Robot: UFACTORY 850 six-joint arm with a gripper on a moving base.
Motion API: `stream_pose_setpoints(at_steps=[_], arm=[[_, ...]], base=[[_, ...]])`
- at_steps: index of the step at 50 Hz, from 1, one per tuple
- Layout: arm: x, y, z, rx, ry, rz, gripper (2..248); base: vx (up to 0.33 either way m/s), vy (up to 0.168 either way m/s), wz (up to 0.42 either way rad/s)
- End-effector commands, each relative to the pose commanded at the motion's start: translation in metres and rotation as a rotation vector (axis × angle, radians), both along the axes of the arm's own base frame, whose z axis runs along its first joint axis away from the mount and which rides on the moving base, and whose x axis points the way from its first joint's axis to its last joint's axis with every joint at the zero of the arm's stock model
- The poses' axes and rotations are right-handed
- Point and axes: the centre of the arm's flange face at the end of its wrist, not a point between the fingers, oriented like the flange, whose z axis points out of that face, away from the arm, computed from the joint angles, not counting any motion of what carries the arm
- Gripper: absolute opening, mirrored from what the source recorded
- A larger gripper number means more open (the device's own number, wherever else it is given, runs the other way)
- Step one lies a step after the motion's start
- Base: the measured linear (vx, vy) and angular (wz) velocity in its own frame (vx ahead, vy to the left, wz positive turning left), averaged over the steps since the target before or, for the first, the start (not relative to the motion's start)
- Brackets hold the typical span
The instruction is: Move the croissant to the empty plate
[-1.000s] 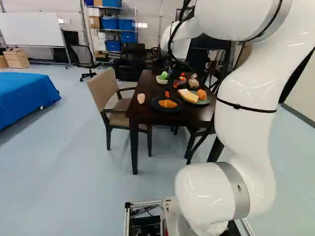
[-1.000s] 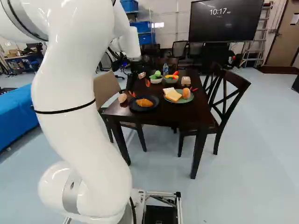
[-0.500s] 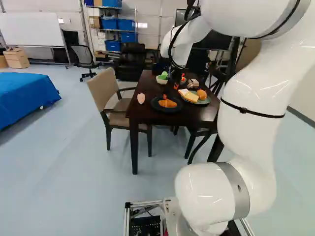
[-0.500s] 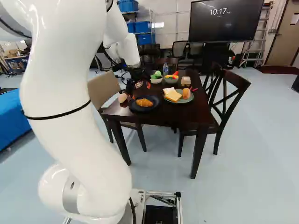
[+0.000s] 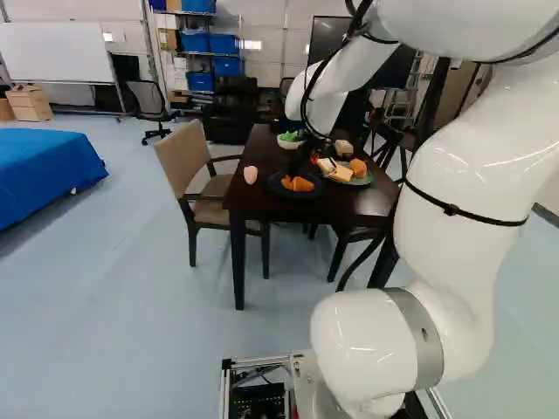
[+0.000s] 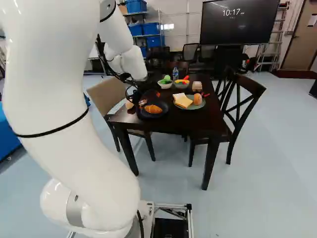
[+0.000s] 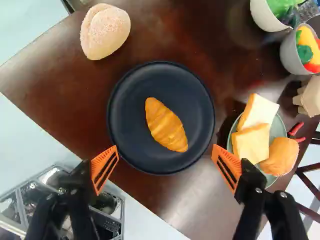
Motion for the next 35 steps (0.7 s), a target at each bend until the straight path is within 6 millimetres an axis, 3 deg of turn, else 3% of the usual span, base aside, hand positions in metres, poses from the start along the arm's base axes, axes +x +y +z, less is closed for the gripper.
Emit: stream_pose_setpoints(at_steps=[35], arm=[[-0.082, 0.005, -0.056, 0.168, -0.291, -0.205, 247]], base=[[0.0, 0.0, 0.0]])
